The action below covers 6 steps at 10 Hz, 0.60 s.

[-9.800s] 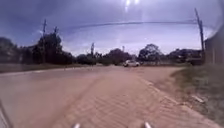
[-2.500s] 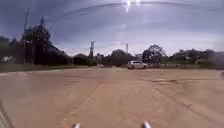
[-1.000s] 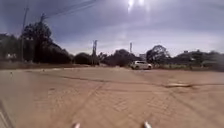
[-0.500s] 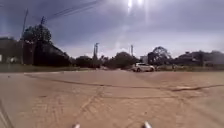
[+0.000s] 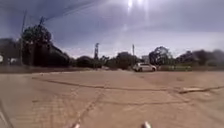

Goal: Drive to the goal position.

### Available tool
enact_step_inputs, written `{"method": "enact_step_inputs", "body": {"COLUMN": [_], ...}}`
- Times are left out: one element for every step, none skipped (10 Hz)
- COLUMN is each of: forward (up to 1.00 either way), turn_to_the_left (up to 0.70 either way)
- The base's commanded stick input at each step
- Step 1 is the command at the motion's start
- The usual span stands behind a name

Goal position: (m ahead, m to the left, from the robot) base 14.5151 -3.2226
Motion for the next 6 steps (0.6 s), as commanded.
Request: {"method": "enact_step_inputs", "body": {"forward": [0.70,0.70,0.70,0.70,0.70,0.70], "turn_to_the_left": [-0.35,0.00,0.00,-0.35,-0.35,-0.35]}}
